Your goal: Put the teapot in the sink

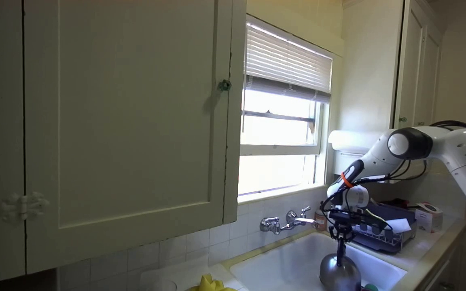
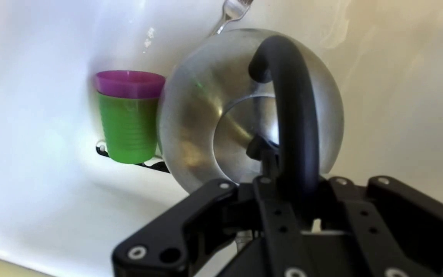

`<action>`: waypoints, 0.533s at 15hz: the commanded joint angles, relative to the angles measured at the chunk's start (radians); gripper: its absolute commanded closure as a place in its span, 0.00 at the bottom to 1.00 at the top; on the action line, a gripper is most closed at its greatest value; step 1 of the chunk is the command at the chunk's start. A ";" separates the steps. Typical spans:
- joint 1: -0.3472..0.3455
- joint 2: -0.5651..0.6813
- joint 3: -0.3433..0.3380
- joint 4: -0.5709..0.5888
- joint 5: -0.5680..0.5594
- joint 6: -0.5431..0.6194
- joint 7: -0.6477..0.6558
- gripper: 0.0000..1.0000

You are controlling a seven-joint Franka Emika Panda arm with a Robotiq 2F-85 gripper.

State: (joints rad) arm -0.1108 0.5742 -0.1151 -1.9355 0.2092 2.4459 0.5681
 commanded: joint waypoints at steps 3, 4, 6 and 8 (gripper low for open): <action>0.016 0.053 -0.004 0.061 0.040 -0.008 -0.006 0.98; 0.018 0.059 -0.005 0.065 0.040 -0.006 -0.005 0.98; 0.024 0.069 -0.012 0.076 0.033 -0.018 0.002 0.98; 0.029 0.073 -0.020 0.078 0.025 -0.027 0.007 0.64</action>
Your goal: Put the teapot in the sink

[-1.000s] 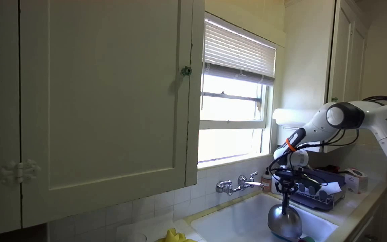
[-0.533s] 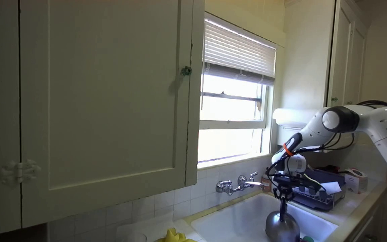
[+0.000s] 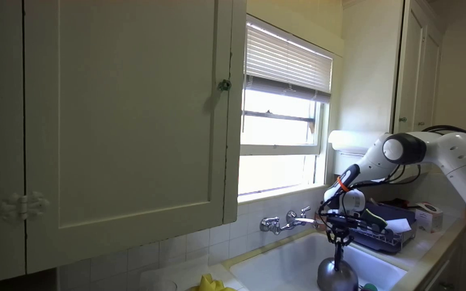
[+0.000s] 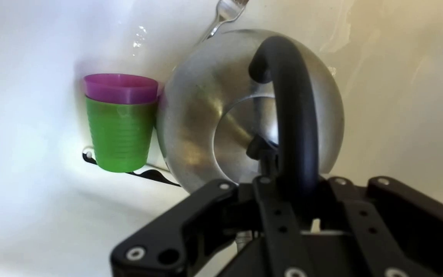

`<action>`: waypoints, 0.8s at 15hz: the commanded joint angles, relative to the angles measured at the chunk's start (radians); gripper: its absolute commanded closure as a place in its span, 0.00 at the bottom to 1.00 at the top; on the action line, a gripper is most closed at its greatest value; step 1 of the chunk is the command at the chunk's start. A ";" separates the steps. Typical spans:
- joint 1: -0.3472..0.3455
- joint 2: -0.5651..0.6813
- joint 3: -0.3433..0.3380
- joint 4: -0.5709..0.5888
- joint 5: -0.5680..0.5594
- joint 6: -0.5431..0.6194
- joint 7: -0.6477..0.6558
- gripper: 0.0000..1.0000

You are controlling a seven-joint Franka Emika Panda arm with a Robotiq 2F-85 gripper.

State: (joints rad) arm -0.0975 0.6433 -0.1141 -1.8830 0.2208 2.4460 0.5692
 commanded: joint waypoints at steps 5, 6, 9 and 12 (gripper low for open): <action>0.030 -0.067 -0.056 -0.039 -0.010 -0.040 0.014 0.28; 0.035 -0.086 -0.067 -0.053 -0.021 -0.050 0.016 0.21; 0.049 -0.178 -0.108 -0.125 -0.094 -0.120 -0.011 0.01; 0.053 -0.270 -0.125 -0.191 -0.198 -0.205 -0.057 0.00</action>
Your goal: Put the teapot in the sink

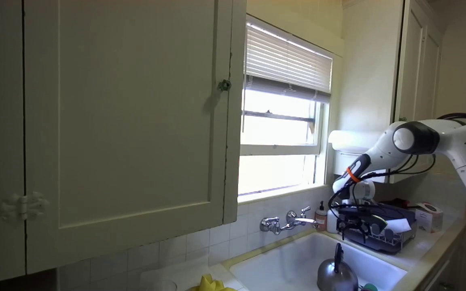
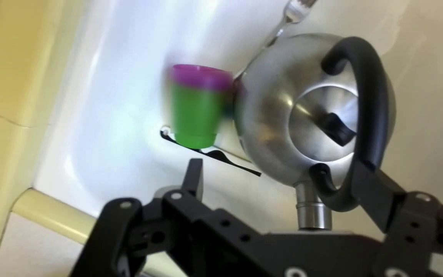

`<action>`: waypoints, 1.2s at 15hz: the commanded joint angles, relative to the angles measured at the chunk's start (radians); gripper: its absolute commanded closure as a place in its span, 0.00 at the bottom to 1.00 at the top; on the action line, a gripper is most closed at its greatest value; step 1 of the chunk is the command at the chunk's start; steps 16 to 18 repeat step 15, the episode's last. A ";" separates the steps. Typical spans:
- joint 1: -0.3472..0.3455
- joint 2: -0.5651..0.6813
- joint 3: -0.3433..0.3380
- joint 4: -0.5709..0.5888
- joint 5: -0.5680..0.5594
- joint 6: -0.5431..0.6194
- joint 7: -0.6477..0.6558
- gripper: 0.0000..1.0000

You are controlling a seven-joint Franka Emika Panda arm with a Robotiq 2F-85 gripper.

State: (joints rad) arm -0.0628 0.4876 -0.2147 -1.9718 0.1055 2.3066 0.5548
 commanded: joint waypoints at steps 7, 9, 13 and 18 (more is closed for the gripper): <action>0.007 -0.375 0.007 -0.346 -0.335 -0.027 -0.238 0.00; 0.009 -0.444 0.037 -0.414 -0.352 -0.019 -0.294 0.00; 0.002 -0.541 0.085 -0.481 -0.335 -0.050 -0.443 0.00; -0.009 -0.494 0.092 -0.434 -0.330 -0.056 -0.411 0.00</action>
